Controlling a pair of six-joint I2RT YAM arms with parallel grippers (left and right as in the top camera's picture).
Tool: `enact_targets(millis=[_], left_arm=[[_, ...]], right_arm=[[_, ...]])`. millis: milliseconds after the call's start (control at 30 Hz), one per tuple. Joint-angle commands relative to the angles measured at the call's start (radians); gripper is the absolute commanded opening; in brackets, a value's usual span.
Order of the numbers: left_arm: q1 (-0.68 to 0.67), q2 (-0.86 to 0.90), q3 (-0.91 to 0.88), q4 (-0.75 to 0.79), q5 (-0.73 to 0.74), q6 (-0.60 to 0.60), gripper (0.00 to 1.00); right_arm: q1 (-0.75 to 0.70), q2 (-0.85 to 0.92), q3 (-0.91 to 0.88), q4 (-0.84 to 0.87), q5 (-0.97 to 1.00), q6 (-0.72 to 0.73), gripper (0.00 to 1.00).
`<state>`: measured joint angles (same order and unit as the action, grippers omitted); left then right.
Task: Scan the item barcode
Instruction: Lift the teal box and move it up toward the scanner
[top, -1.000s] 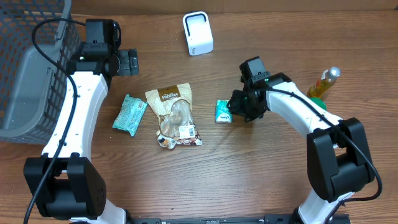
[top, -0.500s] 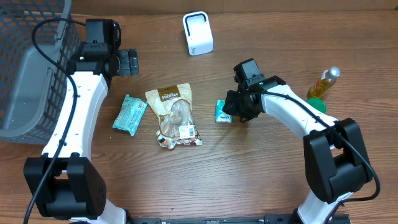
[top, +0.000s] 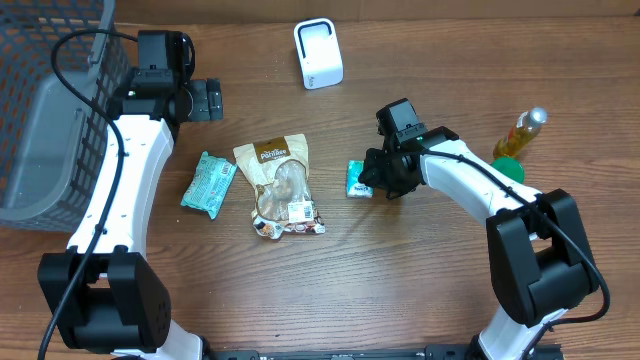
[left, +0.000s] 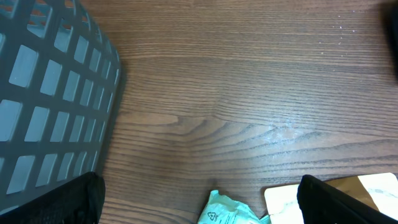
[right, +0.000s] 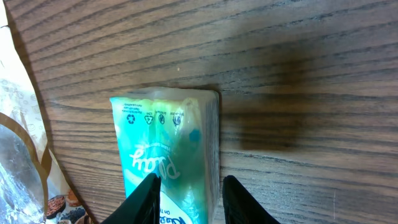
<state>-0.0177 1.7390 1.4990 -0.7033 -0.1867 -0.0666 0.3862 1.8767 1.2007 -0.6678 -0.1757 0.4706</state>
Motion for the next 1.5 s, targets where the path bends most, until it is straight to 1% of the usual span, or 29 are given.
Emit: enact_targets(millis=[0,200,333,433,567,633,667,733,967,1100,1467], left_arm=[[-0.002,-0.018,0.02,0.003,-0.003,0.022,1.0],[-0.002,-0.018,0.02,0.003,-0.003,0.022,1.0],[-0.002,-0.018,0.02,0.003,-0.003,0.022,1.0],[-0.002,-0.018,0.02,0.003,-0.003,0.022,1.0],[-0.002,-0.018,0.02,0.003,-0.003,0.022,0.99],[-0.002,-0.018,0.02,0.003,-0.003,0.022,1.0],[-0.002,-0.018,0.02,0.003,-0.003,0.022,1.0],[-0.002,-0.018,0.02,0.003,-0.003,0.022,1.0],[-0.002,-0.018,0.02,0.003,-0.003,0.022,1.0],[-0.003,-0.018,0.02,0.003,-0.003,0.022,0.99],[-0.002,-0.018,0.02,0.003,-0.003,0.022,1.0]], right_arm=[[0.0,-0.002,-0.005,0.006,0.006,0.0,0.3],[0.0,0.005,-0.005,0.016,0.007,0.0,0.3],[0.0,0.042,-0.005,0.028,0.005,0.001,0.3],[0.0,0.079,-0.005,0.032,0.003,0.035,0.24],[0.0,0.088,-0.004,0.032,-0.013,0.038,0.22],[0.0,0.088,-0.002,0.033,-0.026,0.037,0.15],[0.0,0.088,-0.001,0.036,-0.028,0.037,0.15],[-0.002,0.087,0.011,0.031,-0.029,0.032,0.04],[-0.007,0.034,0.13,-0.047,-0.023,-0.035,0.04],[-0.006,-0.023,0.206,-0.121,0.029,-0.043,0.04],[-0.004,-0.042,0.215,-0.171,0.018,-0.056,0.04]])
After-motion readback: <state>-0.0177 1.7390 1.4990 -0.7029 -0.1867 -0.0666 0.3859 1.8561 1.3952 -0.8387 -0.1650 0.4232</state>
